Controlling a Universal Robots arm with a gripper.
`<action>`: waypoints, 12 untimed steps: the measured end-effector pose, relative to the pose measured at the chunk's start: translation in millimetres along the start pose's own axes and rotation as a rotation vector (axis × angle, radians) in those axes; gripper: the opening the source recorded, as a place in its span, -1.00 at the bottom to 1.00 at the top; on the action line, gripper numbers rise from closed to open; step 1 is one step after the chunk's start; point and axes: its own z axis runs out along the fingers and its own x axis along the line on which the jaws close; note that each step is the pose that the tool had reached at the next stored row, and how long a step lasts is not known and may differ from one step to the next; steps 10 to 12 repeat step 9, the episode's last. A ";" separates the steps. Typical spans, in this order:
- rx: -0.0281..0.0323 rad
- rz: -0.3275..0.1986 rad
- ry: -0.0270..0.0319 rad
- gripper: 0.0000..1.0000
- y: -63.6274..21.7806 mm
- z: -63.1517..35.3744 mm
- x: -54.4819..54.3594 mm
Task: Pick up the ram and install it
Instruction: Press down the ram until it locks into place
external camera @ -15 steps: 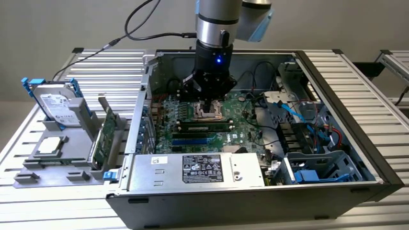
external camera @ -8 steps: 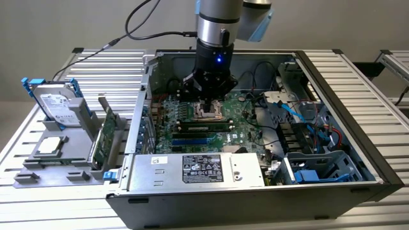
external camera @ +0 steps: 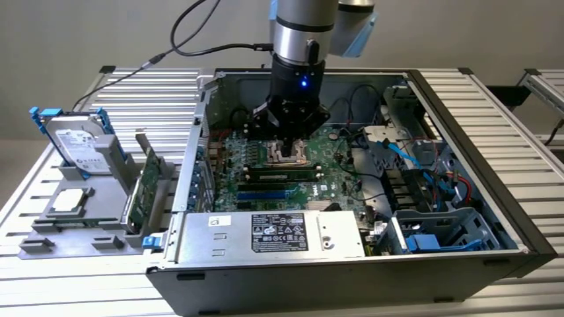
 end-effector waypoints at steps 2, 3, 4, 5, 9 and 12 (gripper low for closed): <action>-0.0002 0.001 0.0000 -0.79 -1.7 0.2 0.2; -0.0002 0.001 0.0001 -0.79 -1.7 0.2 0.2; -0.0002 0.001 0.0001 -0.79 -1.7 0.2 0.2; -0.0001 0.001 0.0001 -0.79 -1.7 0.2 0.2; -0.0001 0.001 0.0002 -0.79 -1.7 0.2 0.2; -0.0001 0.001 0.0002 -0.79 -1.7 0.2 0.2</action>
